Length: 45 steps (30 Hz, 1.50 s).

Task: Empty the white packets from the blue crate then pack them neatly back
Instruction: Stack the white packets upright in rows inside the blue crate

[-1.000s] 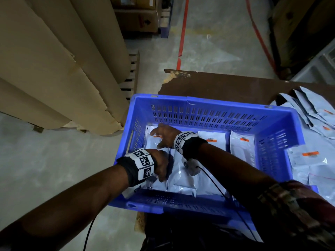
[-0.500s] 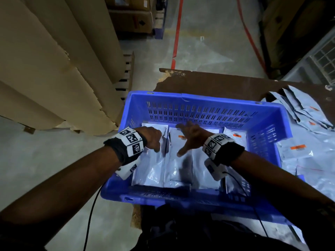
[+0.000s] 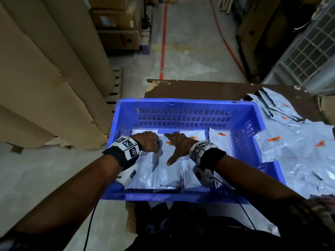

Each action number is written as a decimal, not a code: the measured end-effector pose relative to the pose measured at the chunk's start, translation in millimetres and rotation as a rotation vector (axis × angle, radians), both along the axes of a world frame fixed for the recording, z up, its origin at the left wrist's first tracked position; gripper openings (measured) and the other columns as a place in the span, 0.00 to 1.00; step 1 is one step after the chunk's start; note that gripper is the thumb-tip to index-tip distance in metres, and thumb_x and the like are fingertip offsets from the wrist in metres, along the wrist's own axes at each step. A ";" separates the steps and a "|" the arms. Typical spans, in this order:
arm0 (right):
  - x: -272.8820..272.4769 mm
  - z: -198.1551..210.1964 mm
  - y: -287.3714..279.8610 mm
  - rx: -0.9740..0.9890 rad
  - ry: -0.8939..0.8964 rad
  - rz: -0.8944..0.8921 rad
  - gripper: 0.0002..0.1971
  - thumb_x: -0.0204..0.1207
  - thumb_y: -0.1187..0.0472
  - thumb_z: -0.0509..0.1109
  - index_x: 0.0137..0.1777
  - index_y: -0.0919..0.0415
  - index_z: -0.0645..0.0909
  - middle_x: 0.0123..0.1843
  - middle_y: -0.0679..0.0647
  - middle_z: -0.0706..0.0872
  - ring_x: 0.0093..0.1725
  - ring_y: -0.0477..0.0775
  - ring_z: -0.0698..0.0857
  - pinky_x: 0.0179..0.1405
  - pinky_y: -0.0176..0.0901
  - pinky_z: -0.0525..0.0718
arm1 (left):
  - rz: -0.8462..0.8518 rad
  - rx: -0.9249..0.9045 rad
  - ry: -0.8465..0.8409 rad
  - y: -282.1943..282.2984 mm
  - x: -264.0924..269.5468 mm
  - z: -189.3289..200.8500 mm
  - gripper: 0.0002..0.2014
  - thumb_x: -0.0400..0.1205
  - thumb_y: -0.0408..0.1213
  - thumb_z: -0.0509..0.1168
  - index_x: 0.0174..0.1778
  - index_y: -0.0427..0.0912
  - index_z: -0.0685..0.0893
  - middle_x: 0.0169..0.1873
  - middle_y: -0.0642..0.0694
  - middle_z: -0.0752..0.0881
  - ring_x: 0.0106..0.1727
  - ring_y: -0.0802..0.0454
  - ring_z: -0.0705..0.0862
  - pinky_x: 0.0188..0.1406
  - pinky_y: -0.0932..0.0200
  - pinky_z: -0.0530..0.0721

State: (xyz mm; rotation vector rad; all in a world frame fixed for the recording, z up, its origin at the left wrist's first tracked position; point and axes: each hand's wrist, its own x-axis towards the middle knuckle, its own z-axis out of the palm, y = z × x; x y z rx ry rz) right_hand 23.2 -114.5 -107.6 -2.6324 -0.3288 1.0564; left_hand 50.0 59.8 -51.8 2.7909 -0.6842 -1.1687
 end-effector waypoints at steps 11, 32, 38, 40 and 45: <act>-39.7 91.2 -95.0 0.218 -0.271 -0.257 0.41 0.68 0.39 0.80 0.79 0.53 0.72 0.75 0.54 0.78 0.72 0.54 0.78 0.74 0.51 0.76 | 0.097 -0.380 -0.221 -52.6 -20.4 34.5 0.20 0.79 0.46 0.72 0.64 0.42 0.85 0.58 0.43 0.88 0.59 0.44 0.85 0.60 0.49 0.82; -190.1 104.1 -384.5 0.365 -0.552 -0.784 0.19 0.69 0.53 0.83 0.58 0.55 0.86 0.52 0.54 0.89 0.54 0.52 0.88 0.57 0.41 0.86 | -0.072 -0.815 -0.225 -318.8 -95.9 85.2 0.10 0.72 0.36 0.71 0.49 0.47 0.90 0.35 0.54 0.90 0.37 0.61 0.83 0.49 0.62 0.82; -209.8 80.2 -443.8 0.290 -0.662 -0.864 0.14 0.70 0.61 0.82 0.55 0.54 0.86 0.53 0.53 0.90 0.54 0.54 0.88 0.58 0.49 0.86 | -0.114 -0.710 -0.161 -378.3 -99.6 68.6 0.15 0.75 0.37 0.73 0.59 0.44 0.87 0.48 0.48 0.88 0.54 0.47 0.83 0.59 0.53 0.83; -214.9 74.6 -459.5 0.218 -0.701 -0.884 0.17 0.70 0.63 0.82 0.58 0.55 0.86 0.55 0.55 0.90 0.54 0.55 0.88 0.58 0.50 0.86 | -0.141 -0.645 -0.162 -394.8 -99.5 61.0 0.19 0.76 0.35 0.72 0.64 0.43 0.85 0.56 0.44 0.86 0.59 0.45 0.82 0.61 0.52 0.81; -222.9 60.1 -483.9 0.170 -0.684 -0.880 0.30 0.64 0.65 0.84 0.67 0.55 0.81 0.60 0.57 0.83 0.61 0.59 0.83 0.54 0.40 0.76 | -0.291 -0.346 -0.176 -424.1 -97.2 49.6 0.38 0.76 0.28 0.68 0.83 0.48 0.63 0.77 0.40 0.66 0.77 0.39 0.67 0.71 0.51 0.71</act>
